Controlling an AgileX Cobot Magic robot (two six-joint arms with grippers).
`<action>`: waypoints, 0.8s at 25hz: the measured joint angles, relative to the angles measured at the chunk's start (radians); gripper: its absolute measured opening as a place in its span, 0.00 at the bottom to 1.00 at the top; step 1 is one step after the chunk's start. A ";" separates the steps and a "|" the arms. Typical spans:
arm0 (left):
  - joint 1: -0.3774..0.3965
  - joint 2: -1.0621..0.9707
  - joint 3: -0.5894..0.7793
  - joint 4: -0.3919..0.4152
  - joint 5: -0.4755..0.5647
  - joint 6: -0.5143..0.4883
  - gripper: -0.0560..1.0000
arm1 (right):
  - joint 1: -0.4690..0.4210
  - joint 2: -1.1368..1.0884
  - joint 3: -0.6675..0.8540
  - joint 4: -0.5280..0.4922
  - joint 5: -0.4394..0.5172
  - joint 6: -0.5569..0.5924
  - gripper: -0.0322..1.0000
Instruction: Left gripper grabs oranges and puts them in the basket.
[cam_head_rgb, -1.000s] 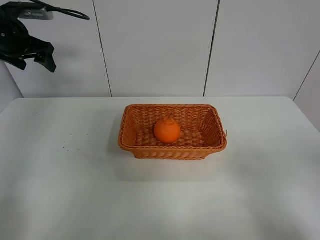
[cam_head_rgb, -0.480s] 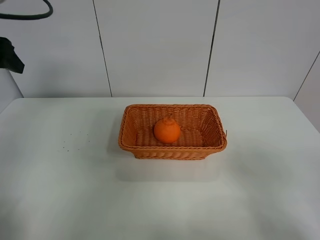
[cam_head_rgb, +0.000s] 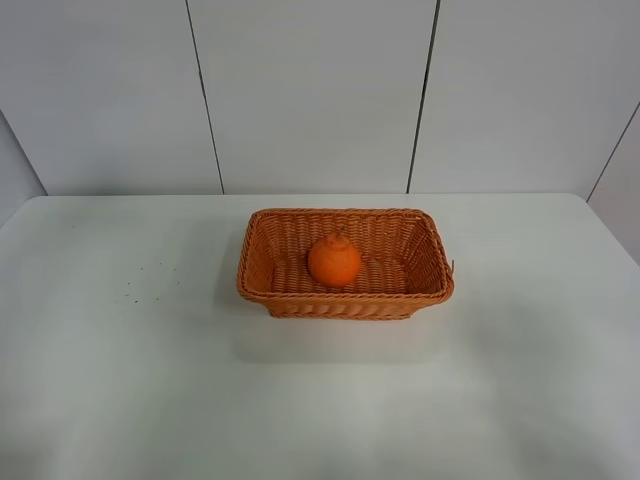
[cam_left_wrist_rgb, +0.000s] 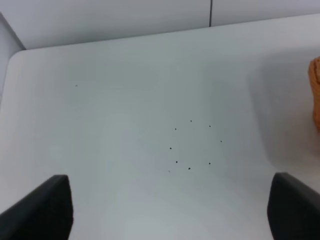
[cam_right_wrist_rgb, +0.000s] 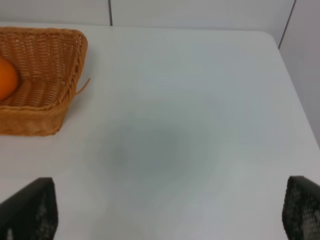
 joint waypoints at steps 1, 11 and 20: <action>0.000 -0.038 0.022 0.000 0.003 0.000 0.89 | 0.000 0.000 0.000 0.000 0.000 0.000 0.70; 0.000 -0.422 0.255 0.000 0.059 0.001 0.89 | 0.000 0.000 0.000 0.000 0.000 0.000 0.70; 0.000 -0.681 0.357 -0.007 0.123 0.004 0.88 | 0.000 0.000 0.000 0.000 0.000 0.000 0.70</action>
